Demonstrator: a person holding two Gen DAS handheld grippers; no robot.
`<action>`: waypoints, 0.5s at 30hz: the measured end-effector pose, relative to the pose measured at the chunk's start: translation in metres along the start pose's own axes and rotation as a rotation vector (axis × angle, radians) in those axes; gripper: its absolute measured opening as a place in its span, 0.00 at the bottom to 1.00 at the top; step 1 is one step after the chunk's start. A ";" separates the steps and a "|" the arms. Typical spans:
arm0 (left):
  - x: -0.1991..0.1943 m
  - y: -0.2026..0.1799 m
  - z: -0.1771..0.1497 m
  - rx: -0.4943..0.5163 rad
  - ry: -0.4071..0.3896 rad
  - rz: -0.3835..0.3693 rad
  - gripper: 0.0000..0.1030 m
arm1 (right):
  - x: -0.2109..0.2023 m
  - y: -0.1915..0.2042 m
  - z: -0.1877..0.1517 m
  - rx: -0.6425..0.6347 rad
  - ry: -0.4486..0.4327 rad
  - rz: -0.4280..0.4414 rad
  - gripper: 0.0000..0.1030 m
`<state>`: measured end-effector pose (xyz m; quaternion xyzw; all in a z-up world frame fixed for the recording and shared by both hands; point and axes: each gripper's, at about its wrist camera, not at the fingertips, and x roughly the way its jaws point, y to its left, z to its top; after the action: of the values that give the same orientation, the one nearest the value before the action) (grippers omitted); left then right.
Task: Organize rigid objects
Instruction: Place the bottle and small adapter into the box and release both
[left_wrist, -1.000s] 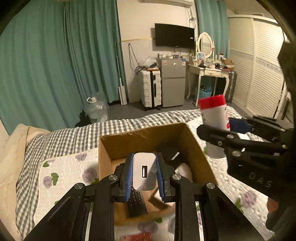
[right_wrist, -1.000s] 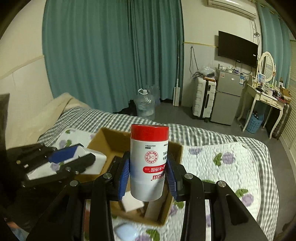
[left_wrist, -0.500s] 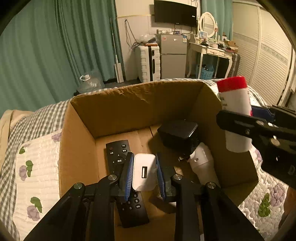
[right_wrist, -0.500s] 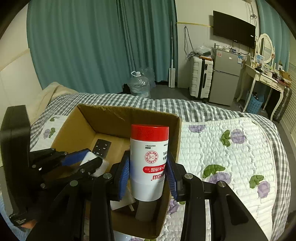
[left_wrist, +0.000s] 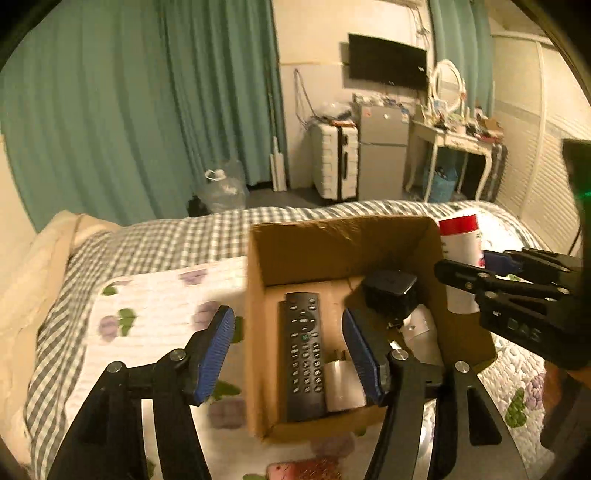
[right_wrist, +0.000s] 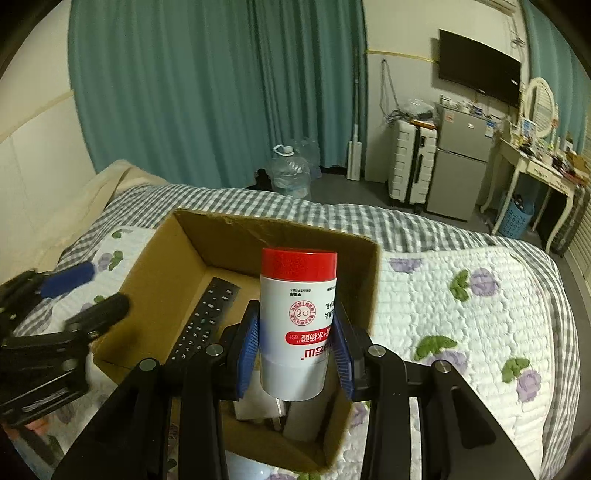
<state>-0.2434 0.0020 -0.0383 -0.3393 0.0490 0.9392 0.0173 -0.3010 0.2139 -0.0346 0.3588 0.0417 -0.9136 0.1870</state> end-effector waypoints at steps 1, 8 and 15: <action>-0.002 0.003 -0.001 -0.010 -0.006 0.001 0.63 | 0.003 0.004 0.001 -0.009 0.002 0.001 0.35; 0.006 0.017 -0.019 -0.037 0.001 -0.019 0.63 | 0.051 0.028 0.000 -0.059 0.048 0.019 0.35; 0.005 0.028 -0.029 -0.065 0.008 -0.044 0.63 | 0.065 0.028 -0.004 -0.039 0.052 0.010 0.76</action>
<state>-0.2306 -0.0286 -0.0613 -0.3446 0.0111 0.9383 0.0269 -0.3318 0.1684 -0.0791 0.3791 0.0624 -0.9019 0.1975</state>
